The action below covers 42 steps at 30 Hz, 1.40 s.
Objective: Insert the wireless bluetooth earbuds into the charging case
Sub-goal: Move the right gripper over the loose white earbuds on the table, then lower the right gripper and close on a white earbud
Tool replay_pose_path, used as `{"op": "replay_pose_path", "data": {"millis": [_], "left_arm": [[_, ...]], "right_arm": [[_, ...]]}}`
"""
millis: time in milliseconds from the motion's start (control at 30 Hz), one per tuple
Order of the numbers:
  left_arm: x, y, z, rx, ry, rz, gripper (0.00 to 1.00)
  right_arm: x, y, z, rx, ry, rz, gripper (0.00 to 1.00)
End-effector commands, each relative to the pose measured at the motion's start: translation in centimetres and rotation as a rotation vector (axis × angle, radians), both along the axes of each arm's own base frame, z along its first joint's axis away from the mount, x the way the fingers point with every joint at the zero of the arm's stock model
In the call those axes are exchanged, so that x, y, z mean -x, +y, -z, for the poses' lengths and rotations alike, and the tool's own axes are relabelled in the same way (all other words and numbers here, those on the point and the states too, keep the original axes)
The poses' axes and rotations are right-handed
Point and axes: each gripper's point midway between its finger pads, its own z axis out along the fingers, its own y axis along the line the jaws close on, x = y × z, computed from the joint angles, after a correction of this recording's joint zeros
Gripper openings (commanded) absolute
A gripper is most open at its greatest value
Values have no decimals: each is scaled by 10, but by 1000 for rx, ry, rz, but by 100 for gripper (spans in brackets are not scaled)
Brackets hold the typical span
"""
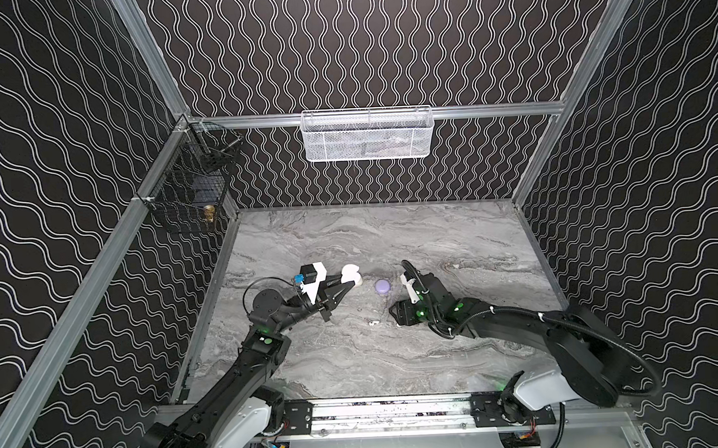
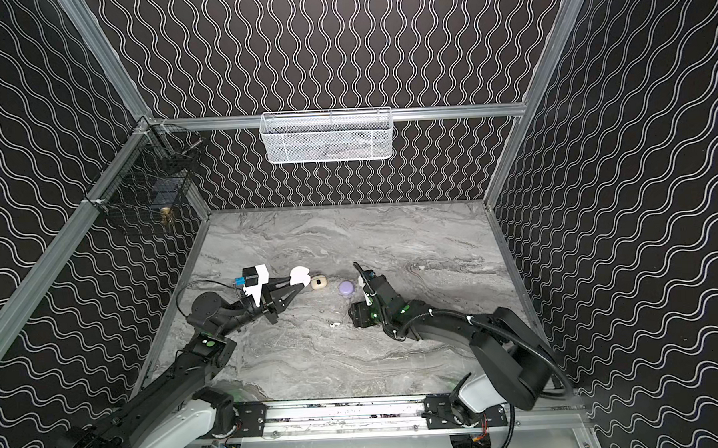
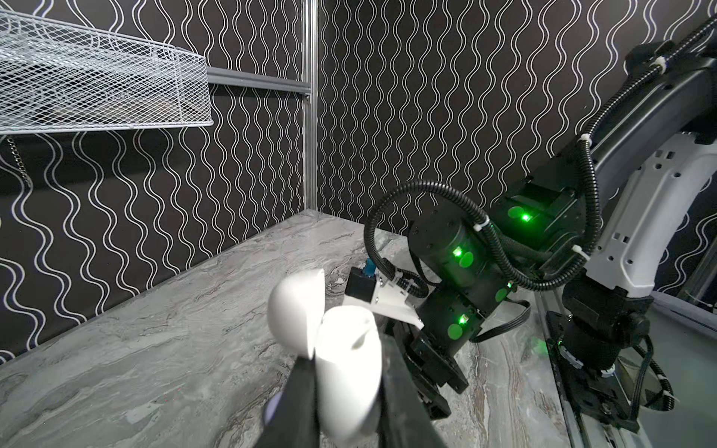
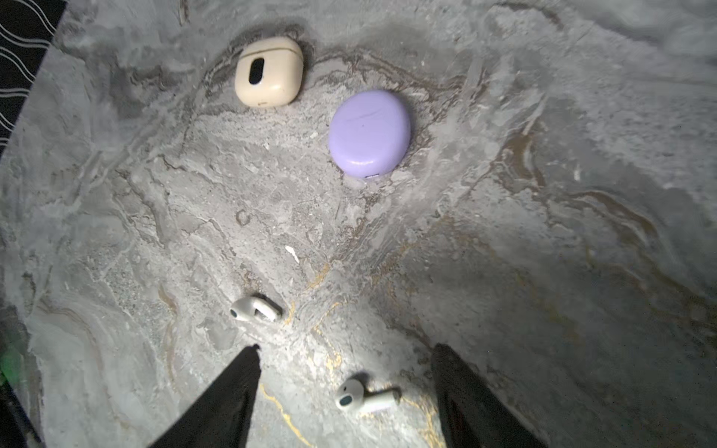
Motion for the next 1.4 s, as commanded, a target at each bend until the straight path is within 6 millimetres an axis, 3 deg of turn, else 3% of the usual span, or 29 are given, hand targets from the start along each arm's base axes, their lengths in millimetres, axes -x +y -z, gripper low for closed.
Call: {"op": "replay_pose_path", "data": {"millis": [0,333,800,967,1367], "left_arm": [[1,0,-6,1,-43,4,0],[-2,-1,-5,-4,-44,2,0],[1,-1,-7,2,-49,6,0],[2,0,-9,6,-53,6,0],[3,-1,-10,10,-54,11,0]], "right_arm": [[3,9,10,3,32,-49,73],[18,8,34,61,152,-70,72],[54,5,41,91,208,-55,71],[66,16,36,122,197,-68,70],[77,18,36,216,181,-44,70]]}}
